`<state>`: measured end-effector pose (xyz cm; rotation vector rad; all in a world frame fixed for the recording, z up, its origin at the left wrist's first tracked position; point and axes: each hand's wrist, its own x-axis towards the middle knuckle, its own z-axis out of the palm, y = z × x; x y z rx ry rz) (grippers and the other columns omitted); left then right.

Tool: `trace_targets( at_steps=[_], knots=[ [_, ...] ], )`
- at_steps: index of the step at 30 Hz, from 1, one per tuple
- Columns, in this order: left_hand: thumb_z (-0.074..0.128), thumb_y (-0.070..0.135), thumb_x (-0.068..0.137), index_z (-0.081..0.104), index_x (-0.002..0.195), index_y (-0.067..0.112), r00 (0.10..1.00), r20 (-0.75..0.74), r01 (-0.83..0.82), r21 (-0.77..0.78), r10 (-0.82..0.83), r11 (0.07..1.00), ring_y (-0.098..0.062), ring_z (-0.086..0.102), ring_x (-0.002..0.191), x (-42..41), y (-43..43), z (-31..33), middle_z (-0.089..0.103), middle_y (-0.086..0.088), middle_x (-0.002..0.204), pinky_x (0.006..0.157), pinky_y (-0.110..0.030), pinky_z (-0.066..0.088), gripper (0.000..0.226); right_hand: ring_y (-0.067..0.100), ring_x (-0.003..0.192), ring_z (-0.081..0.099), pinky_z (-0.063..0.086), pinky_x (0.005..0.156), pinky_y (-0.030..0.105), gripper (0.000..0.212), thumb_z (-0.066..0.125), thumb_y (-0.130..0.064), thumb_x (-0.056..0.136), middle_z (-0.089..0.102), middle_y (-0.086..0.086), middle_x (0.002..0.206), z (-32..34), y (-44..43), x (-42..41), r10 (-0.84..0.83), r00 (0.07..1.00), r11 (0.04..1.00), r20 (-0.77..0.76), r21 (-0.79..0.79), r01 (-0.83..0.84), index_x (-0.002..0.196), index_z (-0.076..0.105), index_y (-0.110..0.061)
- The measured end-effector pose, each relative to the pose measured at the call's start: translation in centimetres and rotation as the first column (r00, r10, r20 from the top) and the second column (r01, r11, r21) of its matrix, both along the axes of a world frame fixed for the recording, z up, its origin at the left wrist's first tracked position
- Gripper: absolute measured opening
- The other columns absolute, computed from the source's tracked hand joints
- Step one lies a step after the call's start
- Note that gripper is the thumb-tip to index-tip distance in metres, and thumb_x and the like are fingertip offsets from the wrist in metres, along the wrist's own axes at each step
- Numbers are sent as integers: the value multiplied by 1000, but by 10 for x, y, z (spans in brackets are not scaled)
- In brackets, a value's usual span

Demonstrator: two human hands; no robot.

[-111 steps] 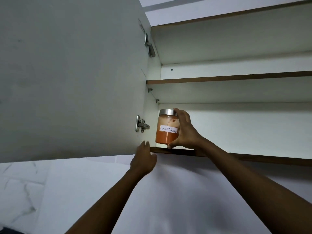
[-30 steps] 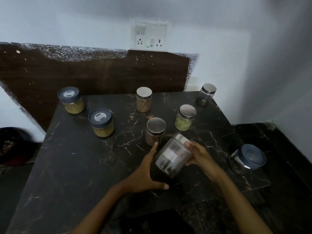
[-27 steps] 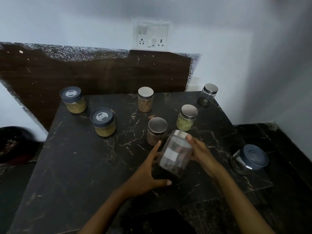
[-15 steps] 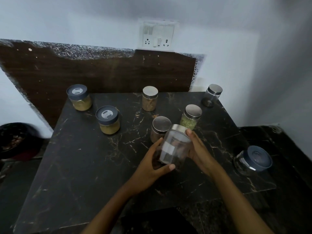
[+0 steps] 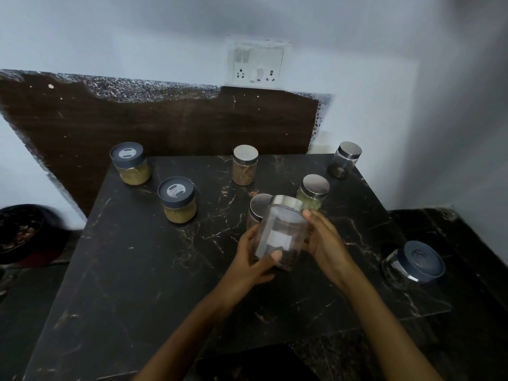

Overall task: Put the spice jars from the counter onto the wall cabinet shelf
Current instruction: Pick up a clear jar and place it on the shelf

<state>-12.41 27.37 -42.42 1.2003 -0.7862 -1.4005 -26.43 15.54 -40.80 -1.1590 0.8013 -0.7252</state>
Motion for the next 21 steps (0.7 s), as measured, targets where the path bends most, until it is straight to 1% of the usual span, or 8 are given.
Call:
trace_targets(
  at_steps=[2, 5, 9, 11, 14, 16, 18, 21],
  knots=[
    [72, 50, 69, 22, 127, 48, 1000, 11, -25, -5, 25, 1000, -14, 56, 109, -3, -2, 1, 43, 17, 122, 80, -31, 57, 77, 24, 104, 66, 55, 87, 44, 31, 59, -42, 80, 69, 5, 113, 1, 3, 5, -11, 1000, 1000, -6, -15, 11, 107, 67, -28],
    [71, 55, 63, 25, 126, 45, 999, -49, -20, -3, 19, 1000, -20, 59, 109, -4, -2, 1, 47, 11, 124, 76, -29, 58, 79, 21, 106, 66, 55, 87, 38, 32, 56, -44, 82, 69, 4, 115, 2, 4, 11, -19, 1000, 1000, 19, 26, 18, 107, 67, -29],
    [73, 52, 58, 26, 132, 42, 981, -193, 17, 39, -9, 999, -28, 59, 113, 1, 0, -2, 47, -3, 132, 85, -42, 56, 89, 19, 104, 66, 57, 78, 28, 35, 45, -41, 87, 71, 5, 111, 6, 4, 13, 37, 993, 989, 112, 137, -52, 101, 73, -26],
    [72, 51, 59, 26, 132, 43, 978, -208, 24, 56, -12, 998, -29, 56, 116, 3, 0, -3, 44, -2, 134, 87, -47, 55, 86, 21, 104, 67, 58, 75, 29, 33, 52, -42, 83, 71, 6, 111, 7, 4, 15, -6, 995, 992, 96, 124, -6, 103, 71, -25],
    [71, 51, 65, 29, 128, 43, 977, -210, -31, 52, 41, 998, -28, 55, 116, 3, -2, -2, 43, -1, 133, 84, -43, 56, 76, 25, 104, 66, 56, 82, 36, 36, 60, -40, 77, 70, 7, 111, 7, 5, 21, -75, 995, 995, 73, 76, 69, 106, 66, -21],
    [70, 46, 67, 30, 130, 39, 978, -191, -81, 41, 88, 996, -27, 57, 114, 2, -4, -1, 43, -2, 134, 84, -42, 57, 75, 23, 104, 66, 56, 81, 36, 39, 59, -41, 77, 69, 7, 112, 7, 7, 24, -78, 994, 994, 72, 78, 73, 109, 63, -20],
    [67, 42, 67, 30, 131, 36, 972, -216, -91, 39, 98, 995, -28, 58, 113, 3, -5, -1, 44, -3, 134, 85, -43, 56, 74, 21, 103, 67, 54, 79, 35, 38, 54, -43, 79, 70, 6, 111, 8, 7, 24, -77, 993, 989, 87, 131, 65, 110, 64, -22],
    [62, 39, 76, 35, 129, 32, 932, -359, -37, 36, 47, 999, -28, 63, 108, 7, -4, -2, 51, -8, 130, 83, -45, 55, 60, 21, 107, 65, 48, 86, 38, 45, 50, -45, 80, 69, 7, 116, 10, 4, 22, -65, 990, 970, 122, 241, 34, 117, 65, -22]
  ],
)
